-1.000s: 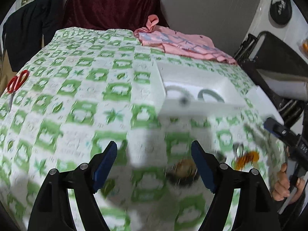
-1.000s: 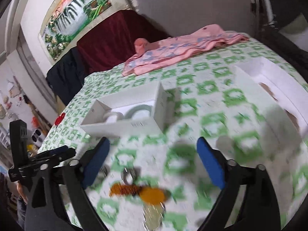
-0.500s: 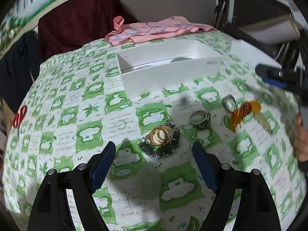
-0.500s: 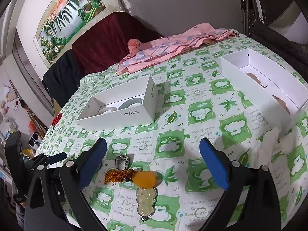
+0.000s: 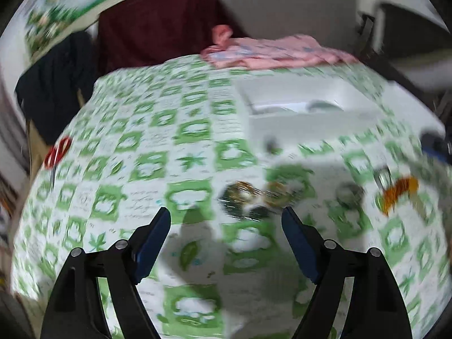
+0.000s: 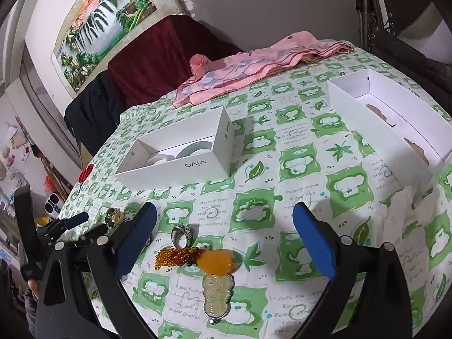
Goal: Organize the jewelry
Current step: 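Withdraw both tools from the box back toward the remaining jewelry, then grasp the gold rings on chain with the left tool while the right tool grasps the amber bead strand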
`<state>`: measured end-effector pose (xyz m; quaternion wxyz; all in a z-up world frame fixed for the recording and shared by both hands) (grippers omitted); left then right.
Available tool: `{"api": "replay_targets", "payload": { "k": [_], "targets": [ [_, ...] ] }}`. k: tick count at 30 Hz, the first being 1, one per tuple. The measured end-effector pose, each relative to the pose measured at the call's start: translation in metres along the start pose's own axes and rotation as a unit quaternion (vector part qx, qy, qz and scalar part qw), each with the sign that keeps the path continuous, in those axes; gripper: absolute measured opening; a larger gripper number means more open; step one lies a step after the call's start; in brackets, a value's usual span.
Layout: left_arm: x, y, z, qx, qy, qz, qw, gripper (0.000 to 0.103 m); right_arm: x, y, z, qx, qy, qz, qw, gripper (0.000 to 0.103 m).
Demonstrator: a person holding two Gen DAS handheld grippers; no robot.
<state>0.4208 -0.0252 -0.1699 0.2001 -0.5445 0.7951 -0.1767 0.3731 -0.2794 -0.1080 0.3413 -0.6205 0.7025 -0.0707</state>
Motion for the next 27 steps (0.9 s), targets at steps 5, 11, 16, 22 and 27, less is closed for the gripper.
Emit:
{"api": "replay_targets", "payload": {
  "k": [5,11,16,22,27],
  "targets": [
    [0.002,-0.001,0.002,0.000,0.009,0.002,1.0000,0.070,-0.002,0.000,0.000,-0.001,-0.001,-0.004,1.000,0.092],
    [-0.002,-0.003,0.002,0.002,0.018,-0.013,0.9998,0.053,-0.005,0.000,0.000,0.000,-0.003,-0.008,1.000,0.092],
    [0.002,-0.011,-0.002,0.019,0.011,-0.009,0.9997,0.049,-0.012,0.002,0.000,0.000,-0.001,-0.027,1.000,0.091],
    [0.010,-0.013,0.005,0.008,0.009,0.009,0.9999,0.037,-0.024,0.007,0.004,-0.013,-0.011,-0.051,0.999,0.078],
    [0.009,-0.009,0.005,0.002,0.019,0.007,0.9998,0.037,-0.046,0.023,0.011,-0.043,-0.022,-0.103,0.993,0.074]
  ]
}}
Point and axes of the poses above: each gripper's, at about its wrist camera, not at the fingertips, and z roughly the way its jaws point, x to its right, y to its underside, the point moved 9 cm from there along z, roughly the way its jaws point, and after that the axes turned 11 degrees about -x, right-handed, at the moved point
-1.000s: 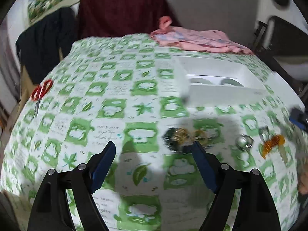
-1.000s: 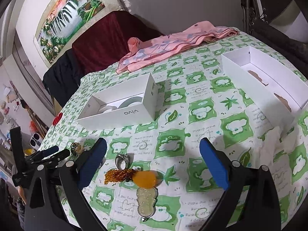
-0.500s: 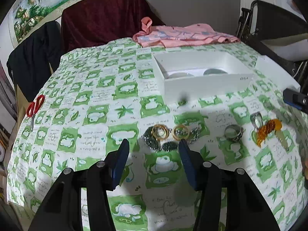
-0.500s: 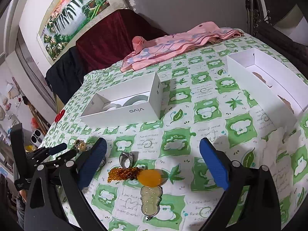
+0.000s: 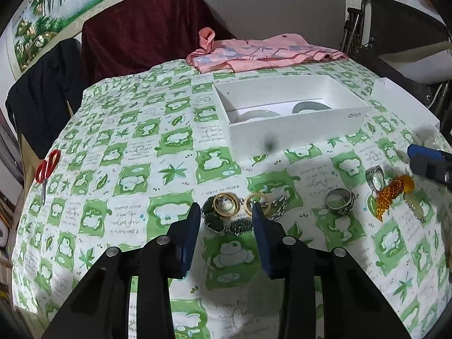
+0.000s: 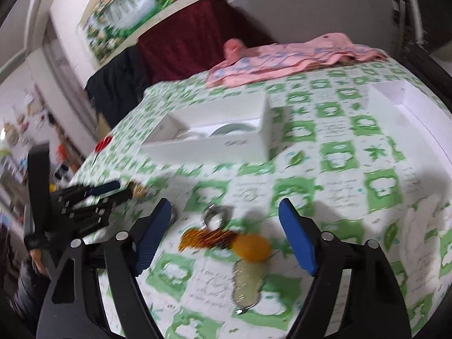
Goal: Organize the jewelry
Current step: 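Grasp the gold rings on chain with the left tool while the right tool grasps the amber bead strand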
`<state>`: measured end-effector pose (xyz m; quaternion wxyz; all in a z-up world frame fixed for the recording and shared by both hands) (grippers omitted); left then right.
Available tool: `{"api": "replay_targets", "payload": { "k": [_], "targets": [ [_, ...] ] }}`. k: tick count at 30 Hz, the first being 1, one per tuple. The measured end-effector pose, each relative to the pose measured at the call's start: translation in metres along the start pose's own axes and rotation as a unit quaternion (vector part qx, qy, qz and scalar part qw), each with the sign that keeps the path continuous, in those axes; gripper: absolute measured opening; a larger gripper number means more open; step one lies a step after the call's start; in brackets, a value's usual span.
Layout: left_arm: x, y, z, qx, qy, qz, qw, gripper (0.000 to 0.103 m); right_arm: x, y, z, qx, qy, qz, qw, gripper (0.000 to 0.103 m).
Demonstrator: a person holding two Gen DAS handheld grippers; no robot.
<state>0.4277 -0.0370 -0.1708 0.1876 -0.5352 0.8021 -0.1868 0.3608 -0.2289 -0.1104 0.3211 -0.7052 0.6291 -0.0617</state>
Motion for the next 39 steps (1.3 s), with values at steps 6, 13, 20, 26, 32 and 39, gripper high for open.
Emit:
{"api": "replay_targets", "payload": {
  "k": [6,13,20,26,32,39],
  "targets": [
    [-0.005,0.003,-0.003,-0.002,0.011,-0.013,0.9998,0.039,-0.032,0.020,0.022,-0.041,0.058,-0.102,0.992,0.059],
    [-0.002,0.007,-0.004,-0.005,0.020,-0.009,0.9997,0.039,-0.023,0.025,0.020,-0.048,0.063,-0.099,0.992,0.018],
    [0.010,0.012,-0.005,-0.011,0.042,0.014,0.9990,0.039,-0.021,0.025,0.023,-0.056,0.062,-0.098,0.992,0.031],
    [0.011,0.010,0.005,-0.027,0.049,0.011,0.9983,0.039,-0.019,0.026,0.029,-0.074,0.058,-0.091,0.991,0.018],
    [0.002,0.007,0.007,-0.030,0.038,-0.006,0.9988,0.039,-0.020,0.026,0.030,-0.076,0.049,-0.087,0.992,0.018],
    [0.003,0.002,0.001,-0.010,0.048,-0.004,0.9988,0.001,-0.020,0.026,0.031,-0.076,0.047,-0.084,0.993,0.018]
  ]
}}
Point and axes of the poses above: each gripper's, at about its wrist camera, not at the fingertips, and z roughly the way its jaws point, x to its right, y to its underside, the point moved 9 cm from there along z, roughly the way its jaws point, and after that the axes turned 11 degrees about -x, right-handed, at the moved point
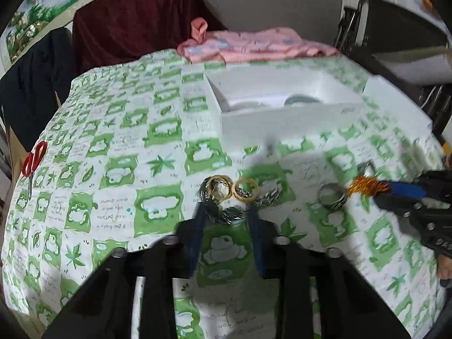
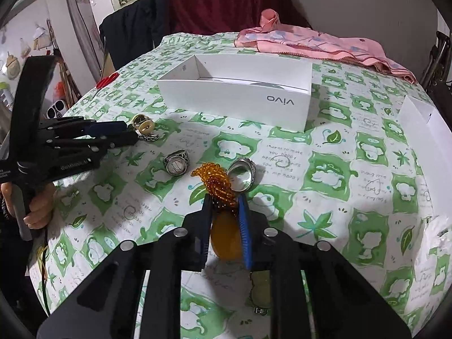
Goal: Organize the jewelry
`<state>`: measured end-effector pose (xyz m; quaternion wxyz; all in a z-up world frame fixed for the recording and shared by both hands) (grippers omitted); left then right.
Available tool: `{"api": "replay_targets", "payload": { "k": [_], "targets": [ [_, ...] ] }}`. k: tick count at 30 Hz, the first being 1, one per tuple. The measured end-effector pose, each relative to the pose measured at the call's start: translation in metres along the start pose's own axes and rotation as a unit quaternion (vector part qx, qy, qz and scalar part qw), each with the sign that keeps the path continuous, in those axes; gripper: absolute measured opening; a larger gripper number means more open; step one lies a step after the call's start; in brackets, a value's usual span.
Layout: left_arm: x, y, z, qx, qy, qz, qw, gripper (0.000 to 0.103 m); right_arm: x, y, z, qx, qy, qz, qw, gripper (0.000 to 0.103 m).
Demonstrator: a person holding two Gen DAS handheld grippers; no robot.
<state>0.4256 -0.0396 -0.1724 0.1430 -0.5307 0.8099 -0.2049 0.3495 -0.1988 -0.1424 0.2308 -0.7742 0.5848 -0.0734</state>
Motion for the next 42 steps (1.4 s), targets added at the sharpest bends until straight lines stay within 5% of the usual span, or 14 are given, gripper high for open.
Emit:
{"api": "replay_targets", "payload": {
  "k": [10,12,15,25,29,34,36,42],
  "targets": [
    [-0.001,-0.001,-0.002,0.003,0.009,-0.011,0.9999,0.004,0.001,0.000,0.000,0.000,-0.001,0.001,1.000,0.018],
    [-0.002,-0.003,0.003,-0.006,0.019,-0.018,0.9996,0.014,0.001,0.000,0.000,0.000,0.000,0.000,1.000,0.018],
    [-0.005,-0.010,0.012,-0.017,0.022,-0.030,0.9992,0.016,0.001,0.000,0.001,0.000,-0.001,0.001,1.000,0.018],
    [-0.009,-0.018,0.008,0.004,-0.015,-0.025,0.9996,0.018,0.000,0.000,0.001,0.000,-0.002,0.002,1.000,0.018],
    [-0.013,-0.024,0.011,0.000,-0.013,-0.034,0.9993,0.037,0.001,0.000,0.001,0.000,-0.002,0.002,1.000,0.018],
    [-0.029,-0.033,0.025,-0.022,0.021,-0.074,0.9968,0.036,0.001,0.000,0.001,0.000,-0.003,0.002,1.000,0.018],
    [-0.034,-0.032,0.024,-0.022,0.016,-0.079,0.9965,0.013,0.000,0.000,0.001,0.000,-0.003,0.003,1.000,0.018],
    [-0.053,-0.022,0.018,-0.026,0.077,-0.126,0.9887,0.011,0.001,0.000,0.001,-0.001,-0.002,0.002,1.000,0.018]
  ]
}}
Point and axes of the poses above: each gripper's, at about its wrist camera, not at the fingertips, and z roughly the way its jaws point, x to its right, y to its underside, the point moved 9 cm from there along z, roughly the way its jaws point, and after that the axes turned 11 degrees about -x, right-handed, at the moved point
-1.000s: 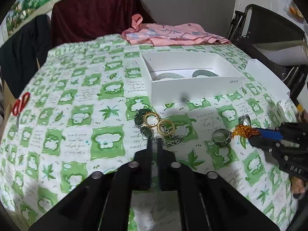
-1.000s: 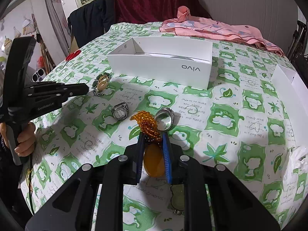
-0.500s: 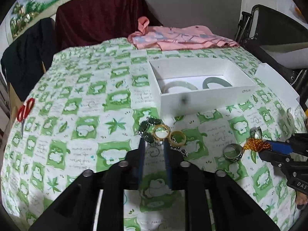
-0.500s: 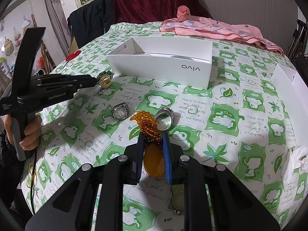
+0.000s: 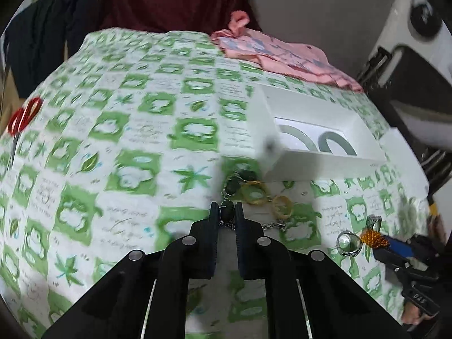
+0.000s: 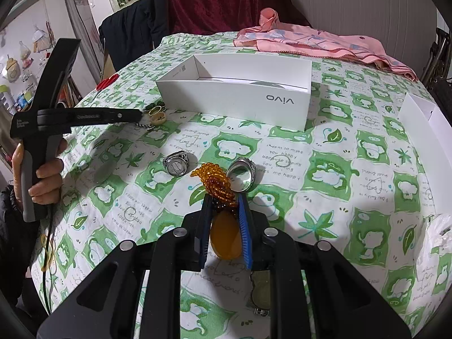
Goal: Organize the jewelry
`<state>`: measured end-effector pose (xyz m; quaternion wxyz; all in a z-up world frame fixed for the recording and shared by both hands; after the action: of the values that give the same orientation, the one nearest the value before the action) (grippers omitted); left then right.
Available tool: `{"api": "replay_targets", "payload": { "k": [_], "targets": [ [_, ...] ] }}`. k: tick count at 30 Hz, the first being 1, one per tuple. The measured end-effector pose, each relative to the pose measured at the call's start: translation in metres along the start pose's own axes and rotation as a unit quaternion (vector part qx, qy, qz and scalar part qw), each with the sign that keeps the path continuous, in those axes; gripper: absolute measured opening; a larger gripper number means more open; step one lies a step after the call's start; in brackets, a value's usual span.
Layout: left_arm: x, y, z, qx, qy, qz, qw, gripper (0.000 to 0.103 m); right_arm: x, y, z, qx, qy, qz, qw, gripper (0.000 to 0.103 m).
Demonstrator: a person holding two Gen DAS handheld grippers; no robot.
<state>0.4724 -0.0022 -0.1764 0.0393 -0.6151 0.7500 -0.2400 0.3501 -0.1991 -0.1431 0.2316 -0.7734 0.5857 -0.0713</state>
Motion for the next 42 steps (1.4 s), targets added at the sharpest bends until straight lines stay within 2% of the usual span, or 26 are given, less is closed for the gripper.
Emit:
{"api": "replay_targets", "payload": {
  "k": [3,4,8,11,12,16,21,25,29,33,37,42],
  "targets": [
    [-0.004,-0.004,0.002,-0.008,0.034,-0.023,0.9991,0.011,0.000,0.000,0.000,0.000,0.001,0.000,1.000,0.018],
    [-0.003,-0.005,0.002,-0.009,0.035,-0.023,0.9991,0.011,0.000,0.000,0.000,0.000,0.000,0.000,1.000,0.018],
    [0.006,-0.008,0.006,-0.005,0.008,0.000,1.0000,0.016,0.000,0.000,0.000,0.000,0.000,0.001,1.000,0.018],
    [0.011,-0.012,0.009,0.002,-0.025,0.019,0.9995,0.014,0.000,0.000,0.001,0.002,-0.005,0.004,1.000,0.018],
    [0.011,-0.011,0.008,0.003,-0.025,0.021,0.9995,0.012,0.001,0.000,0.000,0.003,-0.008,0.006,1.000,0.018],
    [0.012,-0.011,-0.009,0.029,-0.002,0.018,0.9994,0.012,0.007,-0.002,-0.003,0.010,-0.013,0.023,1.000,0.018],
    [0.022,-0.011,-0.045,0.073,0.035,0.013,0.9966,0.012,0.018,-0.009,-0.019,0.043,-0.031,0.054,0.997,0.018],
    [0.040,-0.012,-0.073,0.102,0.053,0.025,0.9930,0.012,0.017,-0.012,-0.031,0.066,-0.041,0.055,0.995,0.018],
    [0.056,-0.013,-0.091,0.116,0.061,0.040,0.9906,0.012,0.018,-0.017,-0.043,0.085,-0.046,0.058,0.994,0.018],
    [0.072,-0.020,-0.098,0.119,0.053,0.057,0.9898,0.012,0.020,-0.030,-0.060,0.110,-0.062,0.067,0.990,0.018],
    [0.086,-0.034,-0.101,0.121,0.050,0.066,0.9892,0.012,0.024,-0.060,-0.077,0.128,-0.079,0.073,0.986,0.018],
    [0.101,-0.055,-0.095,0.125,0.038,0.080,0.9881,0.012,0.028,-0.099,-0.074,0.129,-0.066,0.067,0.987,0.018]
  ]
}}
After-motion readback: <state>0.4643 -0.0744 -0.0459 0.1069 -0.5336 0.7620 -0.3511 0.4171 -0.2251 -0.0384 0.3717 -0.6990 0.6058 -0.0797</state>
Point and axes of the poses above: each gripper's, at about its wrist camera, not at the fingertips, and z roughly the way its jaws point, x to its right, y to its underside, the point moved 9 cm from there along z, roughly the way its jaws point, and after that the axes turned 11 degrees about -x, right-handed, at the moved point
